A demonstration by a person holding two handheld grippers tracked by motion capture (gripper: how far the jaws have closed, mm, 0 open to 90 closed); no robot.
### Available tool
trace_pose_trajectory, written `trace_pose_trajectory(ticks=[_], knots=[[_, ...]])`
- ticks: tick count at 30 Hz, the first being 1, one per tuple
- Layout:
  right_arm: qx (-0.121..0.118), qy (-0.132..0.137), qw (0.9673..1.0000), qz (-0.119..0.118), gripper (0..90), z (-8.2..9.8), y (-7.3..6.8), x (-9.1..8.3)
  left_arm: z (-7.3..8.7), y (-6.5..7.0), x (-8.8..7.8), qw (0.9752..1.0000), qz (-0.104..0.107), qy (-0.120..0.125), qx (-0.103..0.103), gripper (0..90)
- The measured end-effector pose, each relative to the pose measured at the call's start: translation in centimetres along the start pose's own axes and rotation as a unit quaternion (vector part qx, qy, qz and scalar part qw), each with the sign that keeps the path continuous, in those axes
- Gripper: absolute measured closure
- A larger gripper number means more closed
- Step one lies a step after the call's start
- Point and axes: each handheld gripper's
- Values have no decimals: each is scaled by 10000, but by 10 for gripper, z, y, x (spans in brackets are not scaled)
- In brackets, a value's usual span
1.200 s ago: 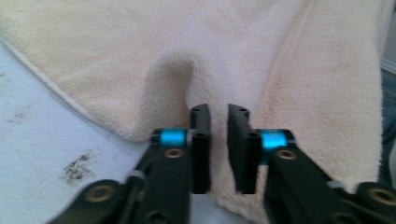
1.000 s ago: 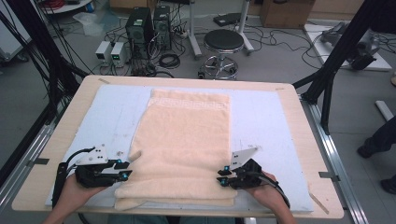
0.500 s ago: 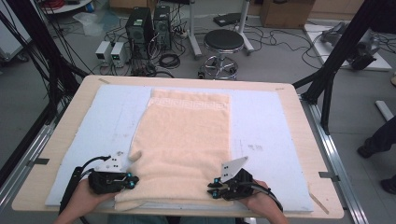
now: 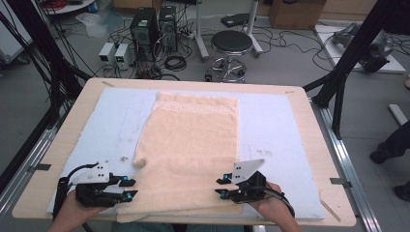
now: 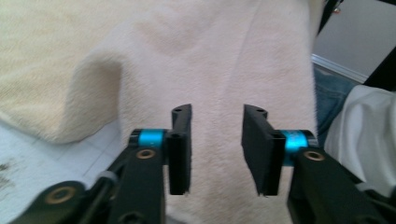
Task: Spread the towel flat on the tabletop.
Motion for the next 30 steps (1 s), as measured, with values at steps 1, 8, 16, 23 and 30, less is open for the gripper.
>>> trace_pose_trajectory(ticks=[1,8,16,23,30], knots=[[-28,160,9998,-83,673,0,-2,-4,0,4,0,9999,57,-6,85,591],[-325,-88,9986,-399,505,8,-27,4,2,22,13,9983,441,-224,307,469],[-498,-473,9974,-201,830,3,-25,13,0,7,19,9980,326,-481,258,821],[-291,-271,9980,485,825,-25,19,4,-23,-42,32,9979,-559,-281,-147,829],[624,-262,9959,602,630,-2,57,22,-22,-54,46,9969,-652,-209,-385,599]])
Point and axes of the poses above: each handheld gripper's, and its own axes: x roughly forward along the jaws, z roughly out of its underside, y roughly to its right, and after that the axes turned 3 degrees about x, right-handed
